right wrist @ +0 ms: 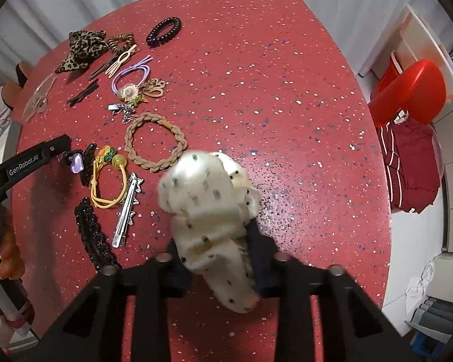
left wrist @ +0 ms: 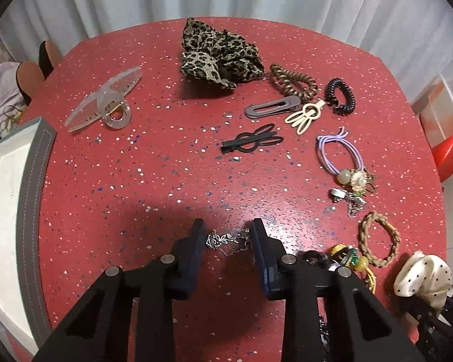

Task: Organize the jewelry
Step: 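Carry the scrunchie and silver chain with both tools over the white tray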

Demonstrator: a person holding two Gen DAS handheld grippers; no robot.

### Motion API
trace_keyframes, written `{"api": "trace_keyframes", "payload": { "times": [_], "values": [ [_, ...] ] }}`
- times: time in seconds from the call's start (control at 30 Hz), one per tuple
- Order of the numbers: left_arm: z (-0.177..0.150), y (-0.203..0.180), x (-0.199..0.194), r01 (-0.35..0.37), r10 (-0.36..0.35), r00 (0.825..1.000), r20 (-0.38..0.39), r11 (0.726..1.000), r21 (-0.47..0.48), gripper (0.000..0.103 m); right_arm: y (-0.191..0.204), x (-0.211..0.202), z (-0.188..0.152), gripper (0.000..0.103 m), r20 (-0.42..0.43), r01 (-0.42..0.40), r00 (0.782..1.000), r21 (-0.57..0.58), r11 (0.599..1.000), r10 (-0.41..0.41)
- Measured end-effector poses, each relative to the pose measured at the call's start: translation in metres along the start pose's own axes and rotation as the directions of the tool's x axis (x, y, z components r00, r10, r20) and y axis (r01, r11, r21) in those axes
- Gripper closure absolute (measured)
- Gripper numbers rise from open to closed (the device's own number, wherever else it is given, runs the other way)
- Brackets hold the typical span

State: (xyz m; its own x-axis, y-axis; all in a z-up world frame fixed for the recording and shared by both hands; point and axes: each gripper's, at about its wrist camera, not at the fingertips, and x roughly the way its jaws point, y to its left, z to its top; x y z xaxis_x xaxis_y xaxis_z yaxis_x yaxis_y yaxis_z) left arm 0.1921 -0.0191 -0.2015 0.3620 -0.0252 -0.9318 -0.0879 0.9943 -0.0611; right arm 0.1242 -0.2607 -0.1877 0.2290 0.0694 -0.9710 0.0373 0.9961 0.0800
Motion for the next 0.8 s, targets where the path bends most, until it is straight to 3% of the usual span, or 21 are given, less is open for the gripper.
{"api": "trace_keyframes", "payload": {
  "times": [0.37,0.8],
  "values": [
    [-0.003,0.011,-0.034,0.053,-0.053,0.998,0.026,0.999,0.0,0.071,-0.007,-0.012,-0.005,0.079,0.005,-0.039,0.999,0.027,0.999,0.038],
    [-0.023,0.029,-0.086,0.089,-0.088,0.995,0.054,0.996,-0.016,0.071,0.013,-0.047,-0.006,0.08,0.041,-0.074,0.996,0.007,0.997,0.074]
  ]
}}
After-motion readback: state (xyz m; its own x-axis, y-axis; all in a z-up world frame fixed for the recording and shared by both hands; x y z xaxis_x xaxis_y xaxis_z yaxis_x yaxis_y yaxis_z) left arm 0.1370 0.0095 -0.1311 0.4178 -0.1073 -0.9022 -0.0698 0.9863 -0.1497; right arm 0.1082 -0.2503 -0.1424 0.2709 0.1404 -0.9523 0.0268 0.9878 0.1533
